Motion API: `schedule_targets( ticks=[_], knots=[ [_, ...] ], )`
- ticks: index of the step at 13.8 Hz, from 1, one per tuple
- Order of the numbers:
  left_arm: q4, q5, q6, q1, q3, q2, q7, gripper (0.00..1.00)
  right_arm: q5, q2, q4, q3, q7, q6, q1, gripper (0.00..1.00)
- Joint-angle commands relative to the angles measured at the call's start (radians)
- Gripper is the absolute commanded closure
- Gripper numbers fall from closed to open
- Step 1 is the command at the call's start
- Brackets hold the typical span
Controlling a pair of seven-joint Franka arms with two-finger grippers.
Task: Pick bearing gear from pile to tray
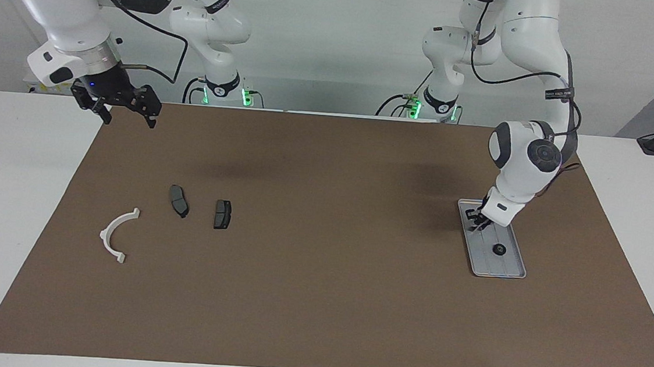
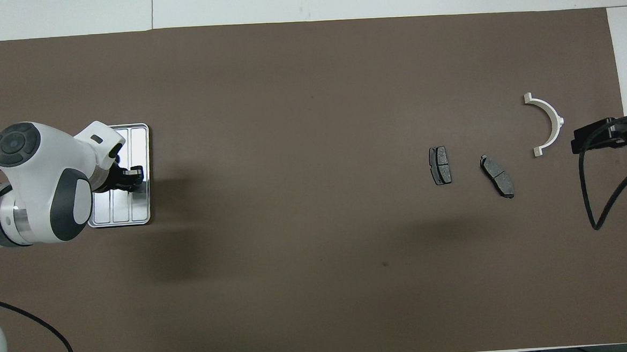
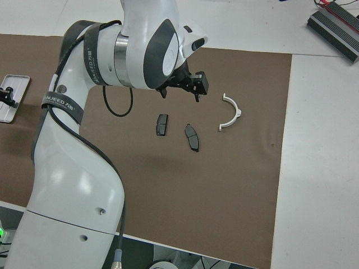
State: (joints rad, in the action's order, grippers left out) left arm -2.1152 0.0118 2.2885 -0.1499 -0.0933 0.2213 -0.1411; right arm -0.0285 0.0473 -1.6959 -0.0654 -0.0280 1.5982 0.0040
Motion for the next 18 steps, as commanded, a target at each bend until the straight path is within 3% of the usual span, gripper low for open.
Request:
schedule_targets(
  ticks=[1,3,4,5,8,11,14,18],
  knots=[
    [-0.090,-0.013,0.084,0.012,0.007,-0.048,0.025,0.90,0.001,0.028,-0.030,0.004,0.017,0.025,0.002,0.00],
    [-0.118,-0.013,0.123,0.013,0.007,-0.053,0.024,0.79,0.001,0.034,-0.030,0.004,0.017,0.026,0.002,0.00],
    [-0.115,-0.013,0.121,0.013,0.007,-0.053,0.025,0.48,0.001,0.034,-0.030,0.004,0.017,0.026,0.002,0.00],
    [-0.109,-0.013,0.123,0.013,0.007,-0.053,0.026,0.00,0.001,0.037,-0.031,0.006,0.017,0.026,0.001,0.00],
    [-0.060,-0.013,0.073,0.041,0.009,-0.091,0.037,0.00,0.001,0.037,-0.031,0.006,0.017,0.025,0.001,0.00],
    [0.091,-0.013,-0.140,0.071,0.004,-0.146,0.038,0.00,0.001,0.037,-0.031,0.006,0.017,0.025,0.002,0.00],
    [0.257,-0.013,-0.387,0.076,0.003,-0.154,0.057,0.00,0.001,0.037,-0.030,0.006,0.017,0.026,0.001,0.00],
    [0.333,-0.015,-0.543,0.073,0.003,-0.252,0.054,0.00,0.001,0.034,-0.031,0.006,0.017,0.029,0.002,0.00]
  ],
)
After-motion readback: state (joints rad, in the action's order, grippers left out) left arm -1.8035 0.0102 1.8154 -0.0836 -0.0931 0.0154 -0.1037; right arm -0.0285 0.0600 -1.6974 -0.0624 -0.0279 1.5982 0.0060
